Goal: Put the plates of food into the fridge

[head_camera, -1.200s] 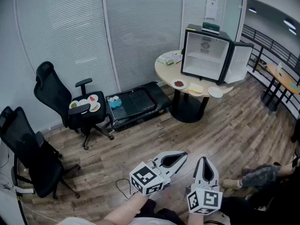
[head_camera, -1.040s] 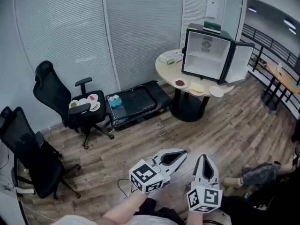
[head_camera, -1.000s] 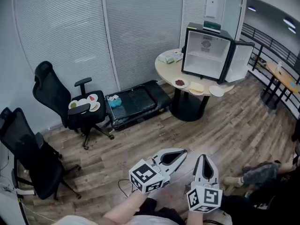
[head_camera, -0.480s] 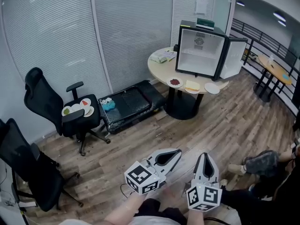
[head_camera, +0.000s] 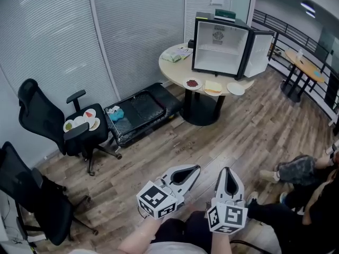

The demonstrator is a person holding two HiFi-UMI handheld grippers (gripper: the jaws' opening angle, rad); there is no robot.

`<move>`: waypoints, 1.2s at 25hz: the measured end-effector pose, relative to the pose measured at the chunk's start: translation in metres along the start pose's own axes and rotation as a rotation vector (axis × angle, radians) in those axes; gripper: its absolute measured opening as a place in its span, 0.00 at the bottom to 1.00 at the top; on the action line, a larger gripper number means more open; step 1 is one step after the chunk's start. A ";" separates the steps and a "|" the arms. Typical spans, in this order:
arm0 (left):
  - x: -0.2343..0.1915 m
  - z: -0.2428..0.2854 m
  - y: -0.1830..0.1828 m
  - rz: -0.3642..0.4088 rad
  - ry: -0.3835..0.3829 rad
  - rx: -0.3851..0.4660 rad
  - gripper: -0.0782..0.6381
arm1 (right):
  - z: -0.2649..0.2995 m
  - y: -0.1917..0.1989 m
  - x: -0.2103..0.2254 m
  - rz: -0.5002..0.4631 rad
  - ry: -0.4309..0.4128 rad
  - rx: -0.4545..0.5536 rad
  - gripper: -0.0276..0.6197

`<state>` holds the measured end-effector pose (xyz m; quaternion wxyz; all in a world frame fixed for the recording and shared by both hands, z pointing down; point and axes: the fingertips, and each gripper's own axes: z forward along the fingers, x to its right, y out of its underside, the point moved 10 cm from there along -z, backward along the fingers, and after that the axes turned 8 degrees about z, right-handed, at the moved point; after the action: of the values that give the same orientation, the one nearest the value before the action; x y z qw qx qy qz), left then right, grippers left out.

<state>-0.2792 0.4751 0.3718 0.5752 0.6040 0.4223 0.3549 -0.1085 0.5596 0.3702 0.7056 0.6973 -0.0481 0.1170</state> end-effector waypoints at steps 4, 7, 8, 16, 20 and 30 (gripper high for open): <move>-0.011 0.005 0.004 -0.004 -0.027 -0.006 0.12 | 0.015 0.000 0.002 -0.015 -0.014 0.004 0.06; -0.027 0.014 0.005 0.001 -0.051 -0.003 0.12 | 0.035 0.001 0.004 -0.020 -0.042 0.022 0.06; -0.033 0.019 0.006 0.003 -0.056 -0.003 0.12 | 0.043 0.002 0.006 -0.021 -0.050 0.020 0.06; -0.094 0.088 0.000 0.028 -0.092 0.015 0.12 | 0.138 -0.015 0.032 -0.034 -0.128 0.027 0.06; -0.125 0.135 -0.001 0.028 -0.103 0.028 0.12 | 0.191 -0.029 0.057 -0.041 -0.148 0.038 0.06; -0.178 0.235 0.008 0.009 -0.137 0.045 0.12 | 0.295 -0.043 0.115 -0.045 -0.210 0.015 0.06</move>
<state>-0.1331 0.2185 0.3700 0.5876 0.6414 0.3872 0.3057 0.0414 0.2769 0.3614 0.6937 0.7120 -0.1051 0.0278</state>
